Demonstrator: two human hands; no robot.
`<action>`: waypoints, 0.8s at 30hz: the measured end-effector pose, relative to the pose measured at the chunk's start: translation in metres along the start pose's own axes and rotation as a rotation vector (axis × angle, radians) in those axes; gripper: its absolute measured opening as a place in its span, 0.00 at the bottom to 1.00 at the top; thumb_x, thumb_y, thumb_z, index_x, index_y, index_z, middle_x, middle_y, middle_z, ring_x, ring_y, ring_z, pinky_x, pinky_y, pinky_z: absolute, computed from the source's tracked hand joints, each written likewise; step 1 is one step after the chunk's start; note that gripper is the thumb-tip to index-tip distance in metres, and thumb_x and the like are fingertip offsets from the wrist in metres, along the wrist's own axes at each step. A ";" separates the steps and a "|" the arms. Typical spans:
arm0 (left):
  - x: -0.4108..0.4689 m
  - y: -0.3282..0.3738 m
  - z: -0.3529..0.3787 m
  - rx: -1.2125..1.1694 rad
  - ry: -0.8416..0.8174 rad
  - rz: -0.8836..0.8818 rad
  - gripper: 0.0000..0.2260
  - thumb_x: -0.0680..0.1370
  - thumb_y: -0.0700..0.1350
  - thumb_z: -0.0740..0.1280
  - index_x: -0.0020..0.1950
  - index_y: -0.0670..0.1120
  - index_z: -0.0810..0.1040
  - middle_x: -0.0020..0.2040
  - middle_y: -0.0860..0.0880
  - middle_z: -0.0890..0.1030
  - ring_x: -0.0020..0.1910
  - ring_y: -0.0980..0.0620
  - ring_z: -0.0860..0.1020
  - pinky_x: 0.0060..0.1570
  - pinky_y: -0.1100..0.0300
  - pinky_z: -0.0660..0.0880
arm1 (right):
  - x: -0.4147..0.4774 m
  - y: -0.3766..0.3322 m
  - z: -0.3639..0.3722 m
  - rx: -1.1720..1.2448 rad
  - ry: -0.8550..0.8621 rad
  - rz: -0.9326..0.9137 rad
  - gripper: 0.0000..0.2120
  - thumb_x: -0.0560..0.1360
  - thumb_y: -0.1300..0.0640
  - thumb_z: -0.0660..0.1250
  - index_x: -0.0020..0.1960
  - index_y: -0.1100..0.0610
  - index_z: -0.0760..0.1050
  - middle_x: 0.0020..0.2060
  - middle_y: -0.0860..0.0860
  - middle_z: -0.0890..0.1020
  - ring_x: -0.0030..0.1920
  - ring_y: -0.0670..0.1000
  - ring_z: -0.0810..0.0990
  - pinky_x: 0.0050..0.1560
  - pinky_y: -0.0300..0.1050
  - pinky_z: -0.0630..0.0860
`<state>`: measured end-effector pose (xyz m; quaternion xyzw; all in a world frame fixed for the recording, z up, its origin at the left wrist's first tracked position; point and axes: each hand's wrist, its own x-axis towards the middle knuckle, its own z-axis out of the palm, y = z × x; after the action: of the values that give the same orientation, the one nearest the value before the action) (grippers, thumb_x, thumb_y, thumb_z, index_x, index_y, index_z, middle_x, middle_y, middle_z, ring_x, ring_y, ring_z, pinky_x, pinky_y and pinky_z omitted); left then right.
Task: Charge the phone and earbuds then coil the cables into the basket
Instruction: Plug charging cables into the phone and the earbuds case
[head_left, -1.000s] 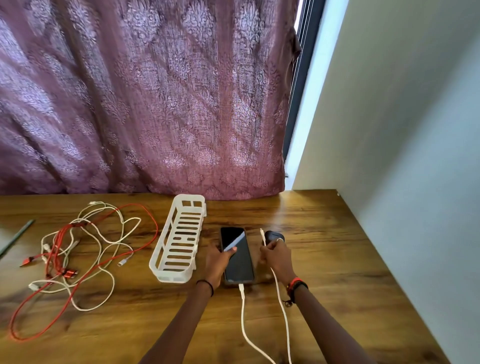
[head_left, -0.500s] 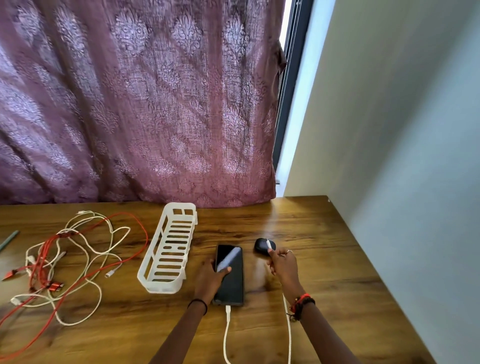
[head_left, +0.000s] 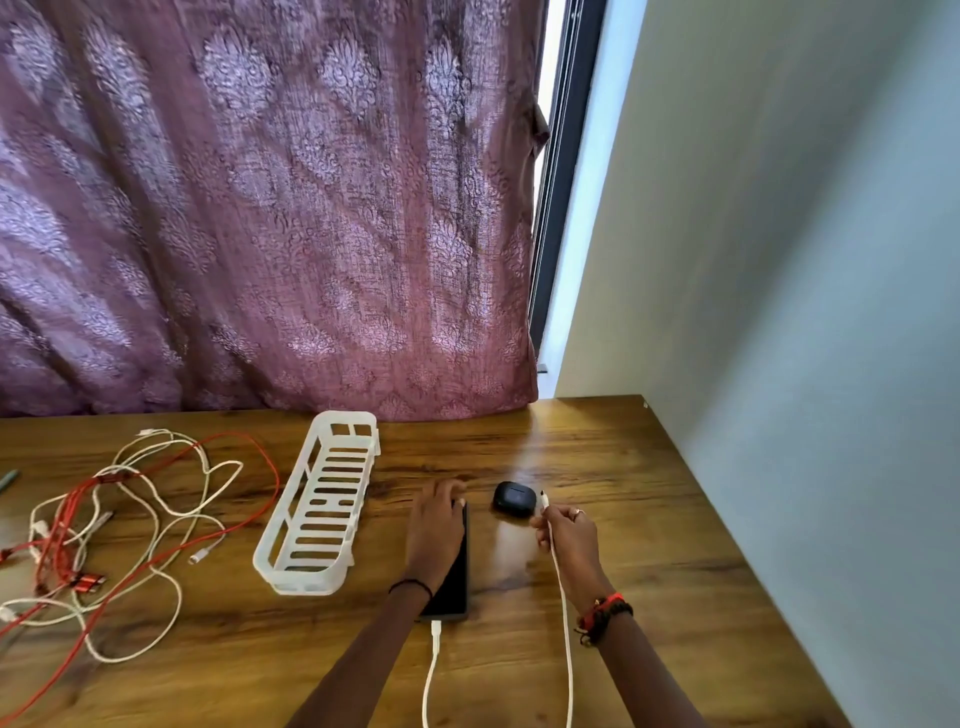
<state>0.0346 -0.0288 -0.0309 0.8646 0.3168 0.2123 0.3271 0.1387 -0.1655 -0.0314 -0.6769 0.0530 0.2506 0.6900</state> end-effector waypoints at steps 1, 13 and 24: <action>0.007 0.006 0.005 -0.029 -0.036 0.042 0.10 0.79 0.40 0.59 0.57 0.46 0.75 0.58 0.49 0.74 0.59 0.50 0.72 0.56 0.65 0.64 | -0.001 0.000 -0.001 -0.009 -0.009 -0.010 0.02 0.75 0.67 0.60 0.46 0.63 0.71 0.30 0.57 0.78 0.23 0.48 0.71 0.21 0.37 0.67; 0.080 0.044 0.055 0.484 -0.664 0.228 0.11 0.76 0.44 0.65 0.56 0.39 0.75 0.58 0.40 0.77 0.55 0.43 0.76 0.50 0.53 0.71 | -0.006 -0.004 -0.014 0.018 -0.067 0.006 0.10 0.78 0.59 0.62 0.40 0.63 0.73 0.27 0.55 0.77 0.21 0.45 0.69 0.20 0.35 0.65; 0.072 0.034 0.060 0.110 -0.555 0.062 0.19 0.65 0.45 0.77 0.54 0.46 0.79 0.55 0.47 0.78 0.55 0.48 0.76 0.54 0.53 0.75 | -0.012 -0.009 -0.035 0.196 -0.112 0.047 0.11 0.74 0.62 0.68 0.53 0.68 0.74 0.33 0.57 0.78 0.30 0.48 0.76 0.30 0.37 0.74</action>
<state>0.1338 -0.0251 -0.0369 0.9154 0.1996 -0.0399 0.3472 0.1410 -0.2019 -0.0213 -0.5896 0.0548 0.2978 0.7488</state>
